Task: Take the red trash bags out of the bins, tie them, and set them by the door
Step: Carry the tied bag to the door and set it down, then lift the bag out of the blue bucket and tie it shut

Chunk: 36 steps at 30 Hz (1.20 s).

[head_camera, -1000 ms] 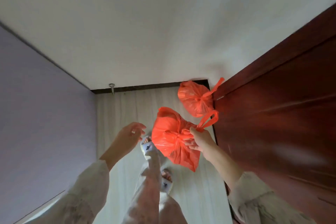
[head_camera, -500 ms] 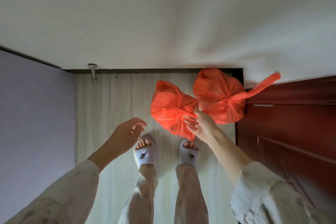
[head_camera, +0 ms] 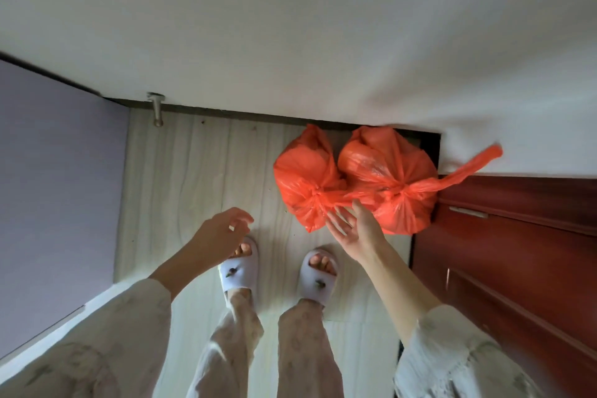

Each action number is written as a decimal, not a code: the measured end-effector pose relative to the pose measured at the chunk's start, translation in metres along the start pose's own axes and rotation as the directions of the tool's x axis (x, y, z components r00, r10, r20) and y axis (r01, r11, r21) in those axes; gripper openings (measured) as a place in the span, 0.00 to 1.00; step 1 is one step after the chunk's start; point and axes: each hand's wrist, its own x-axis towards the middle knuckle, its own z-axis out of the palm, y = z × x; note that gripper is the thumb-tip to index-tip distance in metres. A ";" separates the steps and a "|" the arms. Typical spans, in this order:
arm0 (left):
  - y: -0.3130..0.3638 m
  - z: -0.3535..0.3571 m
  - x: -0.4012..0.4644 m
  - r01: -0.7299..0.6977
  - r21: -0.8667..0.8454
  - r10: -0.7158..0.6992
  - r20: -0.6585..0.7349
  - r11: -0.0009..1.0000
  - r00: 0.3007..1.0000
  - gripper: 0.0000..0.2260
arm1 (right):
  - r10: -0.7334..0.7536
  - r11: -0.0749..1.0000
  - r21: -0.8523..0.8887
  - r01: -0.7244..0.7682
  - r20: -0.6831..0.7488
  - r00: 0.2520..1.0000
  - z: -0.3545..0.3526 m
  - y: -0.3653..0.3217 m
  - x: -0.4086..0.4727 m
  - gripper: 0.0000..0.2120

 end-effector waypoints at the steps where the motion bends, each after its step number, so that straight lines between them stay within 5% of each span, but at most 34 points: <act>1: 0.005 -0.002 -0.008 0.016 0.006 -0.016 -0.004 1.000 1.000 0.09 | -0.003 0.999 -0.032 0.004 0.010 1.000 0.001 -0.004 -0.012 0.10; 7: 0.040 -0.013 -0.093 0.038 -0.215 -0.055 -0.072 0.976 0.996 0.09 | -0.045 0.863 -0.501 0.066 0.054 0.998 0.025 -0.018 -0.122 0.17; 14: 0.030 -0.027 -0.224 0.016 -0.426 -0.098 -0.171 0.904 0.980 0.07 | -0.075 0.551 -0.815 0.178 0.164 0.984 0.047 0.000 -0.273 0.09; 25: -0.100 -0.046 -0.448 -0.108 -0.707 -0.277 -0.407 0.699 0.870 0.08 | 0.039 0.047 -0.902 0.429 0.431 0.902 0.105 0.150 -0.445 0.10; 31: -0.208 -0.029 -0.555 -0.174 -0.781 -0.378 -0.468 0.600 0.799 0.08 | 0.214 -0.234 -0.808 0.540 0.499 0.840 0.136 0.289 -0.503 0.10; 36: -0.322 -0.025 -0.646 -0.214 -0.814 -0.470 -0.503 0.541 0.726 0.09 | 0.363 -0.365 -0.697 0.617 0.503 0.784 0.161 0.435 -0.546 0.11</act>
